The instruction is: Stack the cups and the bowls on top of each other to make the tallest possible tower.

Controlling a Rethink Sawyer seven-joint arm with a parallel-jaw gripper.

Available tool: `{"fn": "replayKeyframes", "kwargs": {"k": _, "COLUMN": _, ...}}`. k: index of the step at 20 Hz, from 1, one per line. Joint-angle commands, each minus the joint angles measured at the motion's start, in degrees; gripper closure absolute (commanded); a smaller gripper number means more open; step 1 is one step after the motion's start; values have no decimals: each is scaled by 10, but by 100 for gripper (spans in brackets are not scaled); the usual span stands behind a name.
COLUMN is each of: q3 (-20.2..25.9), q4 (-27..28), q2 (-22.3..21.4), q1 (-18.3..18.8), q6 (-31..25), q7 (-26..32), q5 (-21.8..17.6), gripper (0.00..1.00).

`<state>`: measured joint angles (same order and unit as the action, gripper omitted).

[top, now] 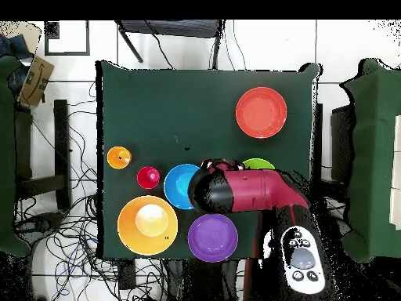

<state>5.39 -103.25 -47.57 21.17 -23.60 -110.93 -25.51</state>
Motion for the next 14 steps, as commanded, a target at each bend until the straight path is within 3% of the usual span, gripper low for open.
{"fn": "replayKeyframes", "kwargs": {"k": 1, "q3": 13, "q4": 5, "q2": 42, "q1": -32, "q6": -56, "q7": -47, "q5": 18, "gripper": 0}}
{"fn": "replayKeyframes", "kwargs": {"k": 14, "q3": -33, "q4": 20, "q2": 85, "q1": -80, "q6": 2, "q7": -87, "q5": 29, "gripper": 0}}
